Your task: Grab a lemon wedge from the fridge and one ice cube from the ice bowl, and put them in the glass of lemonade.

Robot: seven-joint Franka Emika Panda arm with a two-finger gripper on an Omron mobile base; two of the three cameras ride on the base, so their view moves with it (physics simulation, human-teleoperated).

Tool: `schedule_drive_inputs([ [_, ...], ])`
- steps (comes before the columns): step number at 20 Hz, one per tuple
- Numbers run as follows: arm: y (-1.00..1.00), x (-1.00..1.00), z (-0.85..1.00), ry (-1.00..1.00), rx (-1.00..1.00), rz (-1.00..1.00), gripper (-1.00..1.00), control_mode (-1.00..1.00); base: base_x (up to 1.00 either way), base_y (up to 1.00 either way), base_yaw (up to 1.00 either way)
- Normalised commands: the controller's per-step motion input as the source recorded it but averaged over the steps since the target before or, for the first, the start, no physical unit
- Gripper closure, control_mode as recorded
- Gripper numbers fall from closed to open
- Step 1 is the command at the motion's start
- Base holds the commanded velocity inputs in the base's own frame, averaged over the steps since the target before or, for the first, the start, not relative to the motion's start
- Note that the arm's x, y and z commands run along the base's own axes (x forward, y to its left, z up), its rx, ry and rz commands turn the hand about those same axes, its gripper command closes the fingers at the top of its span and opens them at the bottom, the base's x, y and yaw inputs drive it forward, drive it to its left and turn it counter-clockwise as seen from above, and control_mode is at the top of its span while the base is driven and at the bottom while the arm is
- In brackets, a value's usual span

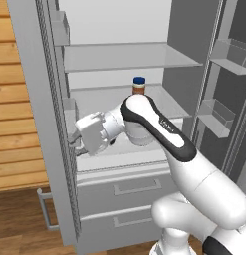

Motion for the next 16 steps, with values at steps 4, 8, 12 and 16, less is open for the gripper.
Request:
schedule_drive_inputs([
  [4,0.26,-0.25,0.23,-0.35,0.00,-0.11,-1.00,-1.00,0.00,0.00,0.00],
  [8,0.08,0.00,0.03,-0.27,0.05,-0.20,-1.00,-1.00,0.00,0.00,0.00],
  [12,0.27,0.12,0.00,-0.10,0.00,-0.21,-1.00,-1.00,0.00,0.00,0.00],
  [16,0.56,0.14,0.00,-0.01,0.00,-0.14,-1.00,-1.00,0.00,0.00,0.00],
])
